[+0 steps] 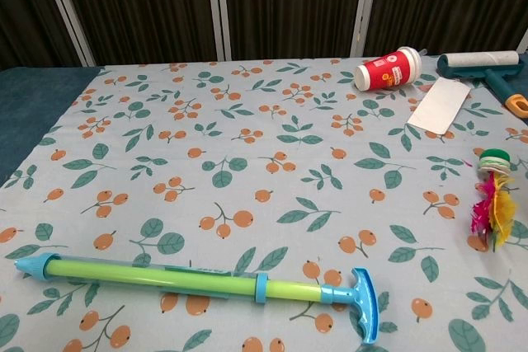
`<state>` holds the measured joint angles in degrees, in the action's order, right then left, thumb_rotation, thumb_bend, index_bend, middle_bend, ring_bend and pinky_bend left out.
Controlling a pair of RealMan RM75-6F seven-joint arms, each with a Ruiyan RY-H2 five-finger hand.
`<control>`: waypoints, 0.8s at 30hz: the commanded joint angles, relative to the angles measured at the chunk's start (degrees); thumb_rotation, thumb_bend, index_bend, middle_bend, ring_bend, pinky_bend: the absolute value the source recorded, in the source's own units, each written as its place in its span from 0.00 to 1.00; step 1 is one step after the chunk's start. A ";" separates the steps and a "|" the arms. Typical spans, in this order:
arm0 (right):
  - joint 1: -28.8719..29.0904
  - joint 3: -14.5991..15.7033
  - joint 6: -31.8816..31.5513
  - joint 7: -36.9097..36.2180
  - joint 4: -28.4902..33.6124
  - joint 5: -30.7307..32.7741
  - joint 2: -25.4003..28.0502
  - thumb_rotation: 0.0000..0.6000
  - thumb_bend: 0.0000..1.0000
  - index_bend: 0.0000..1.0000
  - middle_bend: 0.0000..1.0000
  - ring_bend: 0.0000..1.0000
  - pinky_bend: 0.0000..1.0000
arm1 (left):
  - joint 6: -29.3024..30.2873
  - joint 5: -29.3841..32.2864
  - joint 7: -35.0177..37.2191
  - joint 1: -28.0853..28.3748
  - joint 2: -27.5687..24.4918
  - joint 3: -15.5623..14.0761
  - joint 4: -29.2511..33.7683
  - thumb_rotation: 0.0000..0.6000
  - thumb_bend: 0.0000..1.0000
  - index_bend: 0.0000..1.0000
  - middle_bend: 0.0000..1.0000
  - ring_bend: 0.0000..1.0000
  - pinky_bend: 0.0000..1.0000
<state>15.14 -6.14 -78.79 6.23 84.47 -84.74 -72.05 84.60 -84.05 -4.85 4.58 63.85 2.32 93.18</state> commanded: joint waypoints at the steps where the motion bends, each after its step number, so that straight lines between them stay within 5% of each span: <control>1: 0.02 0.01 -0.05 -0.04 -0.06 -0.10 -0.01 1.00 0.07 0.09 0.00 0.00 0.00 | 0.00 0.00 0.03 0.00 0.01 0.00 -0.03 0.92 0.15 0.11 0.00 0.00 0.00; 24: 2.20 3.12 -0.94 -5.08 -5.12 -9.30 0.60 1.00 0.08 0.12 0.01 0.00 0.00 | -0.30 0.34 -0.08 0.17 0.04 0.17 -0.07 0.92 0.14 0.11 0.00 0.00 0.00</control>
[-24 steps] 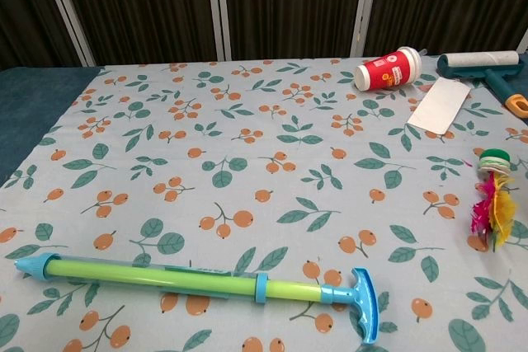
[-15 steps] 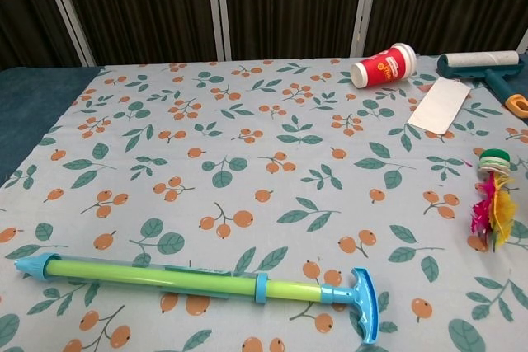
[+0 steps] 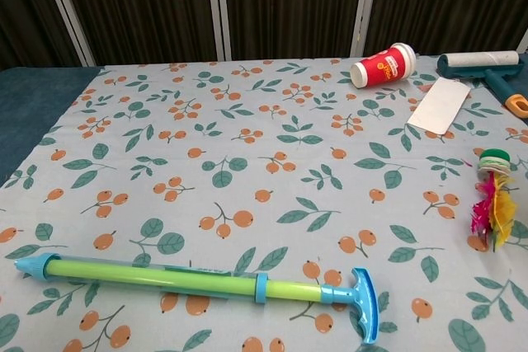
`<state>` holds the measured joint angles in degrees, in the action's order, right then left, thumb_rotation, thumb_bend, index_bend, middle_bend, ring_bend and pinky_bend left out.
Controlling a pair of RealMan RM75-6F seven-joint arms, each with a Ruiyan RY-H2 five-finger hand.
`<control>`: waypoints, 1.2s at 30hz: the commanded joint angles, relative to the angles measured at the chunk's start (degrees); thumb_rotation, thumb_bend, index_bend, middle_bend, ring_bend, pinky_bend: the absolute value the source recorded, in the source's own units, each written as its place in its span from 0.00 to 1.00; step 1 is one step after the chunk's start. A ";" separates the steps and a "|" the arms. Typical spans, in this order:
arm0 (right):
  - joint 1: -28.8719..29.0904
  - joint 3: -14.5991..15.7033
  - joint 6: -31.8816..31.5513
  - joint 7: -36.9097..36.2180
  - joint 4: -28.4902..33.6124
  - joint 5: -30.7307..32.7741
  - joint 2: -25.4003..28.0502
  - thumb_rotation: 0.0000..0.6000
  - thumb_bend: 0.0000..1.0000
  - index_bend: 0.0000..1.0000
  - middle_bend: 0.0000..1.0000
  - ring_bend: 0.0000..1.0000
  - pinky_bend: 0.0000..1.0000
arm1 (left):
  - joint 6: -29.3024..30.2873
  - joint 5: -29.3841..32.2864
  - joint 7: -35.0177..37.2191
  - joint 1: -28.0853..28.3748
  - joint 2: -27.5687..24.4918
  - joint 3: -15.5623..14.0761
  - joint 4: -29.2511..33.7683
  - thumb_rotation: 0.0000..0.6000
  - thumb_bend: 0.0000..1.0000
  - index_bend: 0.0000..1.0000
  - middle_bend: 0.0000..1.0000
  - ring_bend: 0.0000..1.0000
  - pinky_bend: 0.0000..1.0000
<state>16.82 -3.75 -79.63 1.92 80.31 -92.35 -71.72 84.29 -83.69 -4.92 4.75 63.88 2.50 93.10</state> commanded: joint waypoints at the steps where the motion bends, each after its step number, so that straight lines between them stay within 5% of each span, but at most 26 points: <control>1: 0.85 1.19 -0.37 -1.34 -1.80 -3.05 0.39 1.00 0.08 0.14 0.02 0.00 0.00 | 0.04 -0.03 -0.07 -0.01 0.01 -0.01 0.03 0.92 0.14 0.11 0.00 0.00 0.00; 9: 2.99 4.33 -0.15 -5.38 -5.41 -9.33 0.80 1.00 0.09 0.33 0.11 0.00 0.00 | 0.30 -0.04 -0.38 -0.13 0.13 -0.03 0.05 0.92 0.14 0.11 0.00 0.00 0.00; 20: 6.16 6.91 3.60 -2.29 -6.92 -13.46 -1.21 1.00 0.09 0.46 0.24 0.00 0.00 | 0.44 0.03 -0.92 -0.16 0.34 0.03 0.03 0.92 0.14 0.11 0.00 0.00 0.00; 36: 8.38 8.71 9.25 2.92 -6.40 -13.21 -4.07 1.00 0.11 0.48 0.29 0.00 0.00 | 0.34 0.02 -0.97 -0.09 0.32 0.03 0.02 0.92 0.14 0.11 0.00 0.00 0.00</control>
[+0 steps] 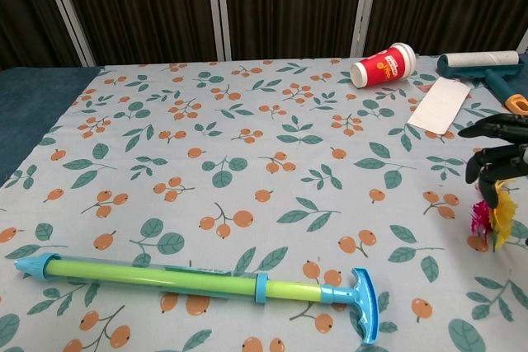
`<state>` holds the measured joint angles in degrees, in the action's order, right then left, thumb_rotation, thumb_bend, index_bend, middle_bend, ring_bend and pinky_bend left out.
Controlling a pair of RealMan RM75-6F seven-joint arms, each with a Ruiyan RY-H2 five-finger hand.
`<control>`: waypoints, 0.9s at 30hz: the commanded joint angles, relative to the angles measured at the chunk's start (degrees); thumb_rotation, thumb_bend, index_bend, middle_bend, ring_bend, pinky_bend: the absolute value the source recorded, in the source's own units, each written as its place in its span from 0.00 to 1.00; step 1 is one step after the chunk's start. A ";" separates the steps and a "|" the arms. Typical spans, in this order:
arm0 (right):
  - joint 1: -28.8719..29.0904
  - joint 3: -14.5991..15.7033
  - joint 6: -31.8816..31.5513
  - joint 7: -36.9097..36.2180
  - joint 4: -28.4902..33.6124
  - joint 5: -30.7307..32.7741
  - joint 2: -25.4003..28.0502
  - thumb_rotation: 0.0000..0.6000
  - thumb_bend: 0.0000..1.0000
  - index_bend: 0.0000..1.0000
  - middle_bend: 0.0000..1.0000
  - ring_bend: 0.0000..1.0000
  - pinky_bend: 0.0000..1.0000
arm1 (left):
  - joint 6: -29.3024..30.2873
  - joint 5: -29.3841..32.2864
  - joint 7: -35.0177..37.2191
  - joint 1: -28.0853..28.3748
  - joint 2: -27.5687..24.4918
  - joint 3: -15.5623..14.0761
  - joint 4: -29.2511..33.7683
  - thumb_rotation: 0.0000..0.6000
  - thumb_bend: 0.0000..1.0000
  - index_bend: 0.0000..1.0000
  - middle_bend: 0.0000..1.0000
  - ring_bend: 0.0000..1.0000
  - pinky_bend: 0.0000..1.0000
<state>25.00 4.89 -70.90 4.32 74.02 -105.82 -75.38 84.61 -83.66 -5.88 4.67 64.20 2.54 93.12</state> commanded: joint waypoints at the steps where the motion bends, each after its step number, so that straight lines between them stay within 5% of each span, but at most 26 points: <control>1: 0.33 0.05 0.88 0.97 -0.29 0.42 -0.66 1.00 0.11 0.48 0.29 0.00 0.00 | 0.05 -0.02 -0.02 -0.03 0.01 -0.01 0.01 0.92 0.14 0.11 0.00 0.00 0.00; 27: 1.64 0.14 3.04 3.13 -2.17 3.02 -2.09 1.00 0.22 0.54 0.33 0.00 0.00 | 0.06 0.03 -0.13 -0.01 0.07 0.03 -0.02 0.92 0.14 0.11 0.00 0.00 0.00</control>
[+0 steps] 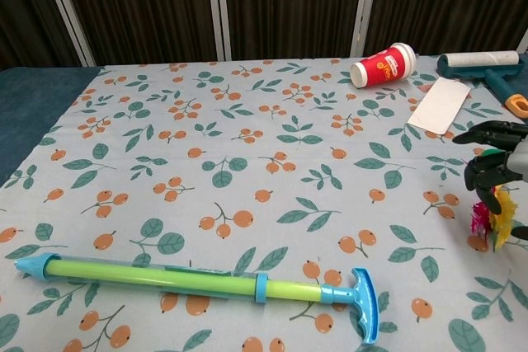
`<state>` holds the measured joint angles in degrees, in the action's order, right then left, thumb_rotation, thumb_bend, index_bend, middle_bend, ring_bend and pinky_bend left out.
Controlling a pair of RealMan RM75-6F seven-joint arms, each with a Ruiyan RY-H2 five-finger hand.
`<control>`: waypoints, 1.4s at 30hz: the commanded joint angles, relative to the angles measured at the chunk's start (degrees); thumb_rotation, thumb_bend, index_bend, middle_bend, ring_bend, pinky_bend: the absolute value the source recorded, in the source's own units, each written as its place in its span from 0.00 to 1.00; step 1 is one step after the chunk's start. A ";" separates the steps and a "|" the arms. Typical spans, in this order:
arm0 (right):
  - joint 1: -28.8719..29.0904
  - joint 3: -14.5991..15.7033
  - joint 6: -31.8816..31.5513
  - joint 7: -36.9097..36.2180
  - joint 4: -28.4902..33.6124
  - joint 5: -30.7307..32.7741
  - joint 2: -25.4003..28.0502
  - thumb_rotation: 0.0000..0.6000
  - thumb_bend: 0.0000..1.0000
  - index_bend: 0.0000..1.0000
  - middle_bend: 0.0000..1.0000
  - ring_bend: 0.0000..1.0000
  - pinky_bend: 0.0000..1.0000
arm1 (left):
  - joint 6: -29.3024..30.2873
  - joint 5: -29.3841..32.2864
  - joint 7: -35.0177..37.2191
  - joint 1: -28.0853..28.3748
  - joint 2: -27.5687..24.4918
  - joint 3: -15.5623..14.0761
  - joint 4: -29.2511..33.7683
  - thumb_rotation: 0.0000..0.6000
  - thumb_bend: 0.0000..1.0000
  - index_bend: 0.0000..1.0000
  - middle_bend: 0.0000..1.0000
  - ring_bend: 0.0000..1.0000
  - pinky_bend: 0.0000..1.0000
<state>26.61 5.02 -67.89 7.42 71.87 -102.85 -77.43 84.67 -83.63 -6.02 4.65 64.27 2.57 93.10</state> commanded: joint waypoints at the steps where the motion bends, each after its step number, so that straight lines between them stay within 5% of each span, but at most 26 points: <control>1: 0.09 0.03 0.09 0.11 -0.08 0.08 -0.09 1.00 0.22 0.54 0.33 0.00 0.00 | 0.01 -0.02 0.01 0.00 0.00 0.00 0.00 0.92 0.14 0.11 0.00 0.00 0.00; 42: 0.42 0.53 -0.15 0.58 0.75 1.54 -0.14 1.00 0.33 0.62 0.35 0.01 0.00 | -0.06 -0.01 0.11 0.02 -0.06 -0.02 0.08 0.92 0.15 0.11 0.00 0.00 0.00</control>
<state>27.03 5.67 -67.72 8.05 72.41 -101.33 -77.70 84.61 -83.63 -5.91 4.67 64.21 2.55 93.18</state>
